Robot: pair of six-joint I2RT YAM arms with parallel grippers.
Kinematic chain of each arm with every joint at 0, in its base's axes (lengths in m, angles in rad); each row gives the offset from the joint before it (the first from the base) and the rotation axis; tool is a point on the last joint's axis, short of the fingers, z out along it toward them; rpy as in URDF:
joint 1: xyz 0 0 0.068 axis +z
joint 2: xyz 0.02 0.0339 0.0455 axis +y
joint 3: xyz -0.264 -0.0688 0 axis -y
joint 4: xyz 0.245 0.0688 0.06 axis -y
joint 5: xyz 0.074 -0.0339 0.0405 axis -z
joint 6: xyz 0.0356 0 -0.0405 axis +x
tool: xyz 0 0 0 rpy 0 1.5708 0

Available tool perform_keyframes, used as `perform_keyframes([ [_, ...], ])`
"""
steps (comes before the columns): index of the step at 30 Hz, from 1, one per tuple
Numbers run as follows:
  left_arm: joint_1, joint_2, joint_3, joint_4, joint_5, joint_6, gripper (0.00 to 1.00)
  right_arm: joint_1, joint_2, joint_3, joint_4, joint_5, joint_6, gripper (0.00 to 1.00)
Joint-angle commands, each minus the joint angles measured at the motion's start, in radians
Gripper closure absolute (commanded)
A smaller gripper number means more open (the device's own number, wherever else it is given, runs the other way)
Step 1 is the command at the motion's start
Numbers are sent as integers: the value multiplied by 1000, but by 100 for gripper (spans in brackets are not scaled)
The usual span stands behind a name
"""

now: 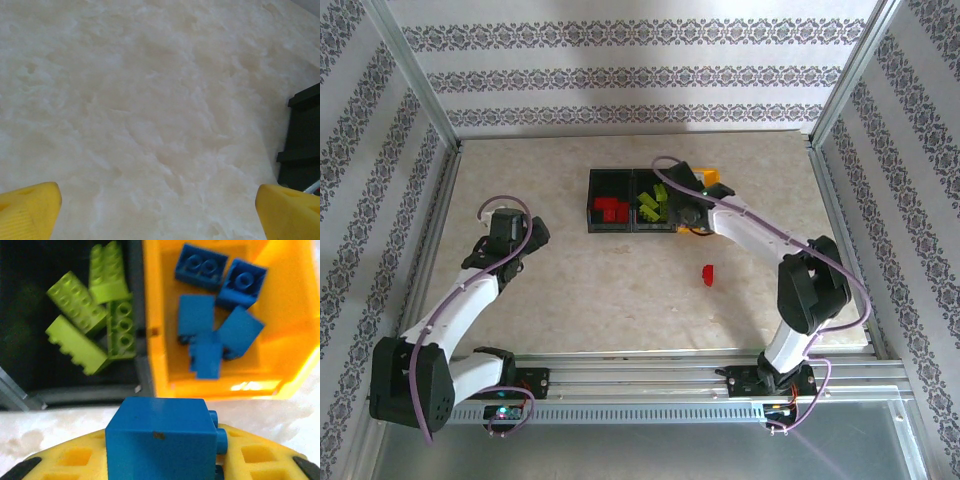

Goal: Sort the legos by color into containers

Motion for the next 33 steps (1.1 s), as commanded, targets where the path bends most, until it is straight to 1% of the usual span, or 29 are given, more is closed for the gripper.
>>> perform_keyframes([
  [1,12,-19,0,-25,23,24,0,-42,40,64,24,16,-57,62],
  [7,9,-23,-5,-22,63,19,0,-101,150,163,24,1,-96,59],
  [15,-24,-29,-4,-22,84,25,0,-129,281,271,15,-9,-133,54],
  [19,-94,-21,14,-20,52,65,0,-139,325,311,9,-16,-143,48],
  [24,-185,4,40,-11,18,101,0,-149,338,322,2,-22,-141,38],
  [29,-266,41,57,26,15,123,0,-150,302,300,4,-22,-141,35],
  [33,-327,89,88,51,21,152,0,-150,237,253,20,-13,-139,32],
])
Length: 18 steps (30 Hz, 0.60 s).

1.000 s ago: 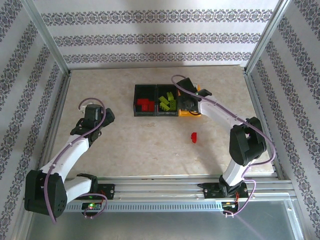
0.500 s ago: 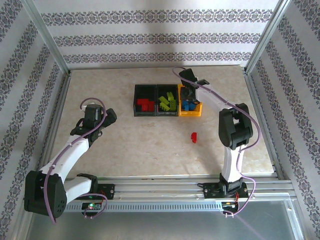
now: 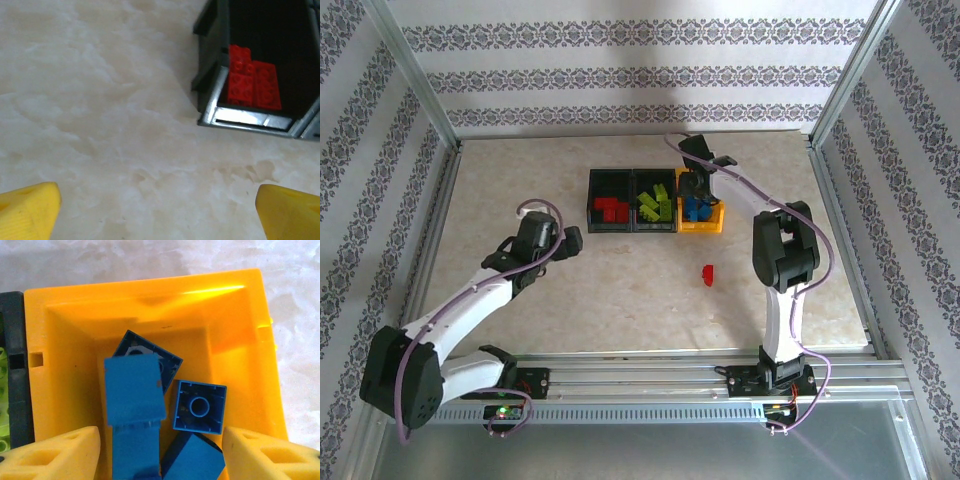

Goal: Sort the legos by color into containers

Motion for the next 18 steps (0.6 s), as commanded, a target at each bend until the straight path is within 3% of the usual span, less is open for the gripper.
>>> perform_keyframes([
  [1,-50,35,51,55,-7,58,0,-6,-97,-40,2,8,-4,31],
  [11,-172,182,154,147,83,175,0,-23,-289,-217,21,66,35,16],
  [18,-263,361,306,124,157,202,0,-68,-440,-387,32,92,114,2],
])
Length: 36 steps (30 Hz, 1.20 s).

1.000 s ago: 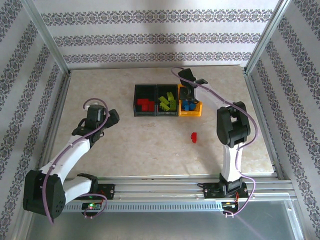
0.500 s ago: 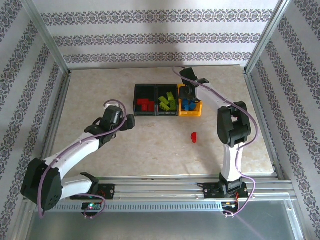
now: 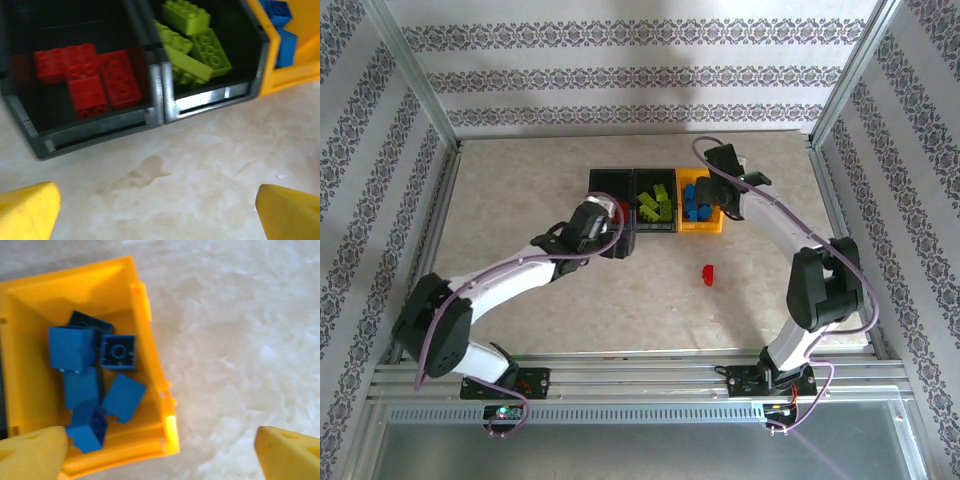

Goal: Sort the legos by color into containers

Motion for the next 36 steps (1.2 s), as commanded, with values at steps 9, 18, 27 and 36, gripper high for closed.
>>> perform_keyframes([
  [9,-179,281,286,-52,104,59,1,-137,-231,-209,-35,36,130,2],
  [18,-279,474,474,-148,146,85,3,-232,-358,-319,-35,21,151,2],
  [27,-319,626,654,-249,129,93,7,-247,-401,-332,-10,-18,133,2],
  [36,-340,772,827,-401,65,118,11,-251,-436,-348,18,-42,114,2],
])
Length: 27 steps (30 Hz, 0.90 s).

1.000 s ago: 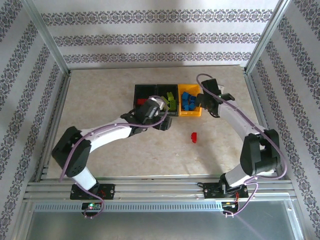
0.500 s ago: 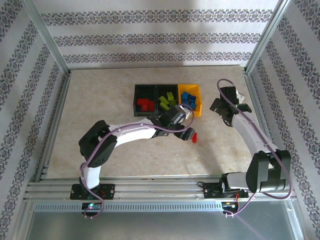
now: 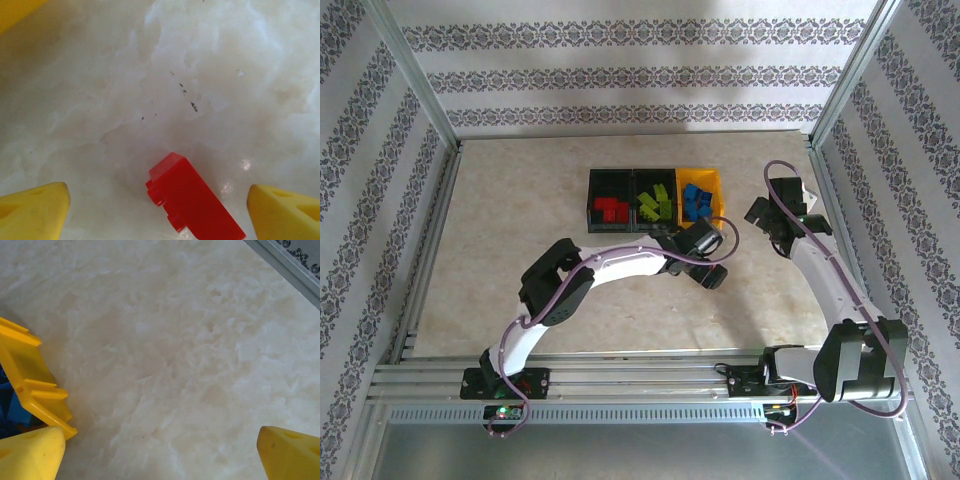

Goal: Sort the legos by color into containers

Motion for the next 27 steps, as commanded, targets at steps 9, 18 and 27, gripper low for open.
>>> perform_keyframes([
  [9,-12,88,114,-179,-98,25,32,-13,-25,-38,51,-52,-8,2],
  [18,-11,80,96,-178,-110,19,69,-13,-27,-33,59,-68,4,2],
  [27,45,-113,-101,-97,-178,-36,80,-12,-59,-53,59,-85,6,2],
])
